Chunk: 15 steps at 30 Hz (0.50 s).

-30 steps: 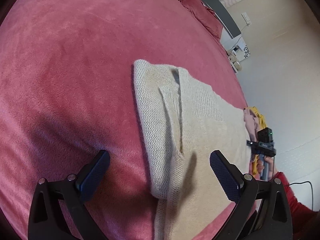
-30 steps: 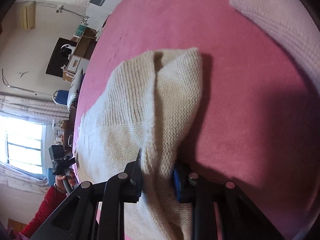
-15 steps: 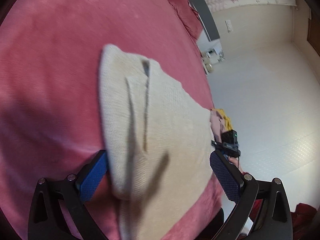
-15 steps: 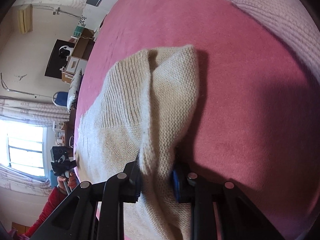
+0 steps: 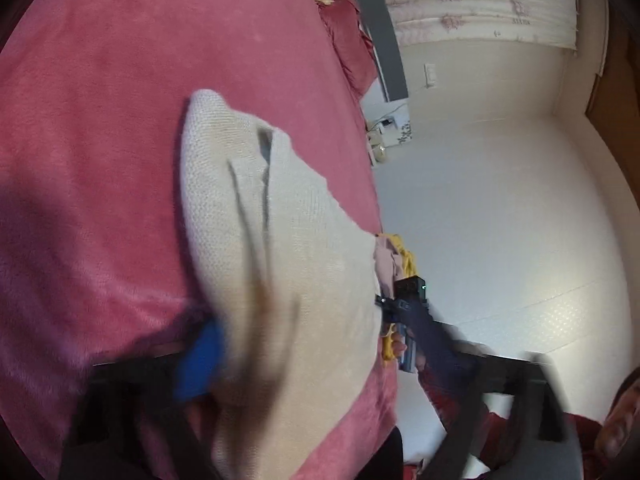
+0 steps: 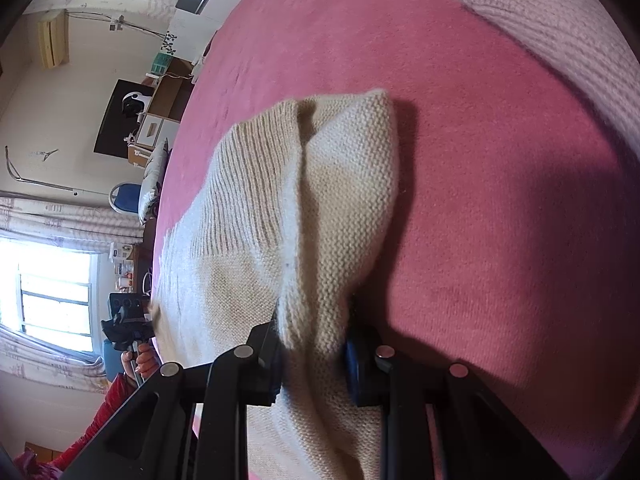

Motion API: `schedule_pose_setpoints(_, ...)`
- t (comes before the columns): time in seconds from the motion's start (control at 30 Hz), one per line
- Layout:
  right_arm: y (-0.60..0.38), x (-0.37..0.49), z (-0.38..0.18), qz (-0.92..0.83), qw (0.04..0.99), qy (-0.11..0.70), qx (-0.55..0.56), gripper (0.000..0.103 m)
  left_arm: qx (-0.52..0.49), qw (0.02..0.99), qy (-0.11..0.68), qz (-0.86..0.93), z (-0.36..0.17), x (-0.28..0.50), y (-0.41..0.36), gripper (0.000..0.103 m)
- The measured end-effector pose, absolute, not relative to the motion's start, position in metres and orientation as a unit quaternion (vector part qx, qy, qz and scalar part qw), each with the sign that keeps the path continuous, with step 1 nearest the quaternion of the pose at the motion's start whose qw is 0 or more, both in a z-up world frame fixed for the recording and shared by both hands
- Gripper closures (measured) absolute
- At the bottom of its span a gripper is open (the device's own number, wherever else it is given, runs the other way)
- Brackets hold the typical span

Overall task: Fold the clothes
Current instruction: 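Close the right tool on the sweater side edge while the left tool grasps beside it, then lift the held side edge and fold it over the sweater with both tools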

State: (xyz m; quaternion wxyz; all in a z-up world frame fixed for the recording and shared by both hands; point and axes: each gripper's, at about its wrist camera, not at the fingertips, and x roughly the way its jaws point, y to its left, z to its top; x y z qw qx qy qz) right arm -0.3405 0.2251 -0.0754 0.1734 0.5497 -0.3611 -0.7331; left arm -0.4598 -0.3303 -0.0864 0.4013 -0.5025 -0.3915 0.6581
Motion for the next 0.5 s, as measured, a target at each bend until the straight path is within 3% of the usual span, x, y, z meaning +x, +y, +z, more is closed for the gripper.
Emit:
schedule_pose_setpoints(0.03,0.225,-0.341,-0.075,-0.733,0.175,-0.359,0.551,0.081,-0.515,0.393,-0.383,0.658,-0.090,-0.463,-0.328,0.071)
schedule_pose_setpoints(0.27,0.223,-0.340,-0.074,-0.735,0.175,-0.359,0.548,0.079,-0.553,0.362,-0.368,0.654,-0.102,-0.473,-0.323,0.072)
schedule_pose_setpoints(0.37,0.222,-0.339,-0.073,-0.738,0.178,-0.356,0.546,0.077,-0.559,0.337,-0.354,0.670,-0.100,-0.470,-0.320,0.080)
schedule_pose_setpoints(0.43,0.217,-0.339,-0.071,-0.744,0.179,-0.345,0.543,0.071,-0.556,0.326,-0.317,0.696,-0.094,-0.466,-0.309,0.083)
schedule_pose_setpoints(0.5,0.210,-0.340,-0.065,-0.754,0.169,-0.317,0.550,0.073,-0.554,0.308,-0.255,0.730,-0.084,-0.461,-0.290,0.084)
